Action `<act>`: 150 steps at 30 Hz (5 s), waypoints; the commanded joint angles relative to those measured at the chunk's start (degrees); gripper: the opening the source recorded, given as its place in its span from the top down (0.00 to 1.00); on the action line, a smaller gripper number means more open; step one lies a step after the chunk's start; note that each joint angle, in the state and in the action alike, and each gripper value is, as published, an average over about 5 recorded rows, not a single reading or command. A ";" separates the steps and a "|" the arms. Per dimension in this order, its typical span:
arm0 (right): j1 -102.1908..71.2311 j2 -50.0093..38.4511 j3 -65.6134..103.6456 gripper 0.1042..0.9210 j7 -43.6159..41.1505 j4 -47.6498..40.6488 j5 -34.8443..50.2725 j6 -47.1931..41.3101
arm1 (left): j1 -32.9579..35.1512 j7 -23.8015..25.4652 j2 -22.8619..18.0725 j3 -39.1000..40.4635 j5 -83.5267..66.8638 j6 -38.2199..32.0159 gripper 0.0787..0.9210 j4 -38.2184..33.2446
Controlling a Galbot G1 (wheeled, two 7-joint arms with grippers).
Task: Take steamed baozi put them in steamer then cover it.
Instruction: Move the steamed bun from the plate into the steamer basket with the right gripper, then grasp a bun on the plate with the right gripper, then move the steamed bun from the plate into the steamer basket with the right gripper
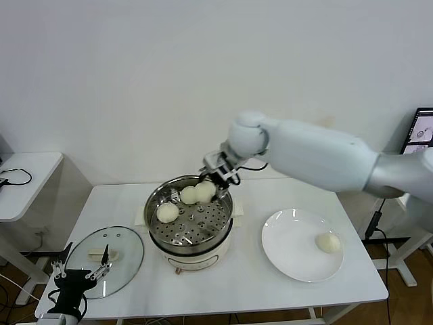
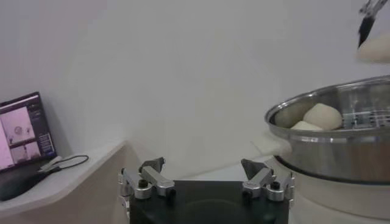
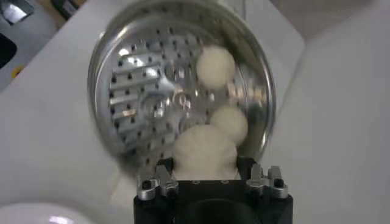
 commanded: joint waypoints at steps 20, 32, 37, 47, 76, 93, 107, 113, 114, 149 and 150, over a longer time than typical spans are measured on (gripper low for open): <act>-2.70 8.51 -5.92 0.33 -2.35 -3.45 -10.76 17.80 | 0.26 -0.04 -0.81 -0.79 -0.78 -0.34 0.12 0.50; -3.33 8.75 -5.95 0.33 -2.24 -3.10 -10.48 17.63 | -0.10 -0.04 -0.75 -0.80 -0.77 -0.43 0.12 1.00; -2.86 8.71 -5.61 0.30 -1.48 -2.91 -8.98 17.47 | -0.16 -0.02 -0.72 -0.76 -0.73 -0.40 0.12 1.04; 0.55 4.69 -4.38 0.12 -0.75 -0.20 -7.77 16.77 | -0.33 0.01 -0.52 -0.78 -0.76 -0.39 0.12 1.01; -5.88 -39.65 6.32 0.12 -7.70 12.24 -14.92 -5.75 | 0.38 0.16 0.82 0.23 0.80 0.08 0.12 -1.08; -43.75 -46.40 37.33 0.12 -6.10 6.24 -26.39 -3.34 | 2.89 0.08 0.29 1.49 2.90 0.02 0.12 -2.14; -48.72 -39.92 40.79 0.12 -5.48 -0.71 -31.39 -2.34 | 4.19 0.07 0.00 0.95 2.97 -0.02 0.12 -3.16; -48.88 -37.65 41.52 0.12 -4.39 -2.97 -32.98 -1.48 | 4.11 0.08 0.05 0.73 2.85 -0.04 0.12 -3.01; -48.85 -37.34 41.62 0.12 -4.24 -3.17 -33.08 -1.46 | 4.08 0.07 0.05 0.73 2.85 -0.04 0.12 -2.97; -39.32 -35.57 36.67 0.38 -6.96 -3.83 -30.57 -1.21 | 4.31 -0.02 -0.16 -0.10 2.21 -0.14 0.12 -3.53; -38.53 -35.65 36.27 0.38 -7.07 -3.52 -30.03 -1.38 | 4.30 -0.02 -0.18 -0.07 2.21 -0.17 0.12 -3.51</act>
